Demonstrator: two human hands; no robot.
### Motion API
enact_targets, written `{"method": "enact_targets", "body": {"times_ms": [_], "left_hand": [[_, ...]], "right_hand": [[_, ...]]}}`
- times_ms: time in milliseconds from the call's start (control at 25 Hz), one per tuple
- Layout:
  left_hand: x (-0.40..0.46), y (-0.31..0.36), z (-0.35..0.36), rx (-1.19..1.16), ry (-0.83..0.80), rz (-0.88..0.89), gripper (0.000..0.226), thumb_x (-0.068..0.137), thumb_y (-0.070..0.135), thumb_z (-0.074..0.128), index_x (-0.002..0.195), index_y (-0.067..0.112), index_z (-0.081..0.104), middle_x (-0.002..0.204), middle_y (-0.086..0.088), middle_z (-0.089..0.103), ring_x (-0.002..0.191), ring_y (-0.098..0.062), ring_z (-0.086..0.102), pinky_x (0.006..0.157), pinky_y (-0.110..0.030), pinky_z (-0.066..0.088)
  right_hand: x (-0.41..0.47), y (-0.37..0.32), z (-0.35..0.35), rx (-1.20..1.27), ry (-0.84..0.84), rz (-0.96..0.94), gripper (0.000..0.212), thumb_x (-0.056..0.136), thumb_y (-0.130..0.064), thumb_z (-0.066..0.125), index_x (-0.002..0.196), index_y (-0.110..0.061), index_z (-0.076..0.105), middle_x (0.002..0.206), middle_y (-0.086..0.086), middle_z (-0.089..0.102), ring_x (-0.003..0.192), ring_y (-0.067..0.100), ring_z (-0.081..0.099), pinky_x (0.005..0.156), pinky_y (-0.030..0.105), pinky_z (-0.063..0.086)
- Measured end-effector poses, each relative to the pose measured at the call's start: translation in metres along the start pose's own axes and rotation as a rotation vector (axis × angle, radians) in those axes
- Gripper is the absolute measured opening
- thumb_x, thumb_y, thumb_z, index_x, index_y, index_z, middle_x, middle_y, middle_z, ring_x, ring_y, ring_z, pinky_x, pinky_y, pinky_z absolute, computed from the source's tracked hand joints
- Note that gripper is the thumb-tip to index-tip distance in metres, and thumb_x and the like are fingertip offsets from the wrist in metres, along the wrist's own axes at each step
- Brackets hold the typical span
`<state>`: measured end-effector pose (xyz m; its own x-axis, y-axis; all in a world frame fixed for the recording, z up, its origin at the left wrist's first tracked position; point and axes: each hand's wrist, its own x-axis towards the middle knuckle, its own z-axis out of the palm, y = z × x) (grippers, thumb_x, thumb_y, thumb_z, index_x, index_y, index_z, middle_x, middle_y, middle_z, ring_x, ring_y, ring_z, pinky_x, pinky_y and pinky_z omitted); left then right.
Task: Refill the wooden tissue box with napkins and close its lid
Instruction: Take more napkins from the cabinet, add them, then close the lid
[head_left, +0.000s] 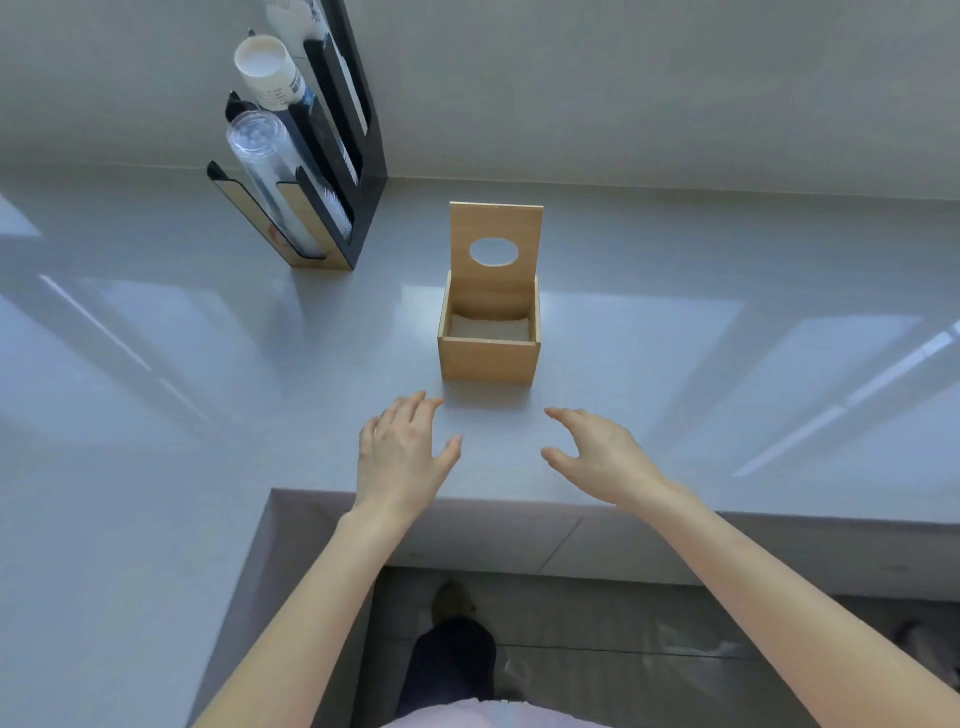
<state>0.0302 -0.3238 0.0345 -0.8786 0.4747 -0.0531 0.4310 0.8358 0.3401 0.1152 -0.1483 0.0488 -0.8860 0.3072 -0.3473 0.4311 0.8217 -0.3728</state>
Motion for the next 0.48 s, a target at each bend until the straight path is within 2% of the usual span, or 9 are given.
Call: {"method": "enact_targets", "body": {"times_ms": [280, 480], "left_hand": [[-0.077, -0.001, 0.017, -0.013, -0.031, -0.054, 0.051, 0.093, 0.039, 0.039, 0.140, 0.019, 0.033, 0.151, 0.000, 0.031, 0.141, -0.016, 0.024, 0.115, -0.036, 0.015], [-0.113, -0.001, 0.028, 0.046, -0.122, -0.053, 0.053, 0.094, 0.039, 0.032, 0.144, 0.020, 0.025, 0.155, 0.001, 0.022, 0.144, -0.017, 0.014, 0.116, -0.039, 0.008]], "right_hand": [[-0.062, 0.002, 0.035, -0.036, -0.021, -0.070, 0.052, 0.095, -0.029, 0.042, 0.144, -0.017, 0.030, 0.149, 0.003, 0.038, 0.138, 0.021, 0.031, 0.115, 0.035, 0.022], [-0.094, 0.004, 0.059, -0.122, -0.053, -0.086, 0.054, 0.095, -0.028, 0.041, 0.146, -0.018, 0.025, 0.155, 0.002, 0.026, 0.146, 0.016, 0.014, 0.119, 0.037, 0.008]]}}
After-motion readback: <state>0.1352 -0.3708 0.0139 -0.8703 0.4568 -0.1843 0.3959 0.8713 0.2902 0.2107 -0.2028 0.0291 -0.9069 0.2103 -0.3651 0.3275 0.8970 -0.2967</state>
